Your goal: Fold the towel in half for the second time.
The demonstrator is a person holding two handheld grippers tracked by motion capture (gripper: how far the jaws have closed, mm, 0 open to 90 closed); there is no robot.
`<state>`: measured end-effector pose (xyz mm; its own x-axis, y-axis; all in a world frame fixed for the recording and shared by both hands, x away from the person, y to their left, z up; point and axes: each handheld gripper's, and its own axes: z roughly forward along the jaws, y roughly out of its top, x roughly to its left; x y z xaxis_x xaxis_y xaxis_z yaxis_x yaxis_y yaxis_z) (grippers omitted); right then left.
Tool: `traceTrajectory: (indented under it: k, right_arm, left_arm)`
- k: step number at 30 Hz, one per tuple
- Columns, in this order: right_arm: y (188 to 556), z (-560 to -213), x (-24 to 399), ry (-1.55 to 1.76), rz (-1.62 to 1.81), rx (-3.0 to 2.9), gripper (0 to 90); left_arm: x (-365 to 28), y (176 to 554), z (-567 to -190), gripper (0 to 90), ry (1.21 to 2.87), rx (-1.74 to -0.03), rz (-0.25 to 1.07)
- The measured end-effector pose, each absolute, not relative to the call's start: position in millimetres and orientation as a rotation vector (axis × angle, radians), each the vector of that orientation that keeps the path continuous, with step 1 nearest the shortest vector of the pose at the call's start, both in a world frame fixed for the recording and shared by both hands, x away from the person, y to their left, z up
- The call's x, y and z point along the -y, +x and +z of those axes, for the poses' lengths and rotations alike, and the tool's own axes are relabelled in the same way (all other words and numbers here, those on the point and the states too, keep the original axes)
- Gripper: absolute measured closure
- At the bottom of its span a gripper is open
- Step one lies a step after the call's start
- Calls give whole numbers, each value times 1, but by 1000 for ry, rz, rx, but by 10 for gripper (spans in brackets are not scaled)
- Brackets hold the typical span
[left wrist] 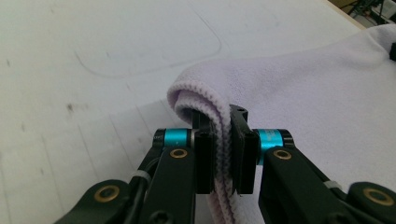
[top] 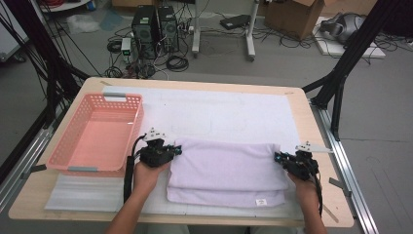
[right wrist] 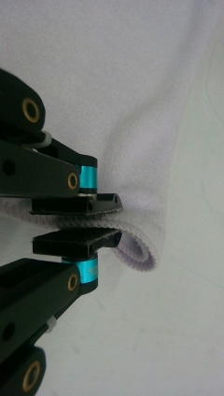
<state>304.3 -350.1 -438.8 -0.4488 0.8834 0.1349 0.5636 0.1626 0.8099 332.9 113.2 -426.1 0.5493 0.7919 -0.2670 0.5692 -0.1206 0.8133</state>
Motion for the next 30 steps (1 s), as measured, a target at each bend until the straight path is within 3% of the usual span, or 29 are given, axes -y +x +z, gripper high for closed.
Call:
traceTrajectory:
  k: [14, 21, 23, 26, 30]
  right_arm:
    - [359, -425, 342, 1391, 1160, -2020, 825]
    - [373, -433, 335, 1409, 1116, -2034, 816]
    - [373, -433, 333, 1416, 1113, -2027, 757]
    - [370, -430, 335, 1434, 1144, -2003, 646]
    - [360, -423, 339, 1426, 1158, -1989, 612]
  left_arm:
    - [-117, 384, -432, 815, 1744, -1183, 315]
    - [-120, 387, -438, 790, 1751, -1187, 313]
    - [-120, 385, -436, 749, 1750, -1190, 331]
    - [-121, 380, -433, 608, 1722, -1192, 336]
    - [-122, 368, -431, 538, 1703, -1160, 329]
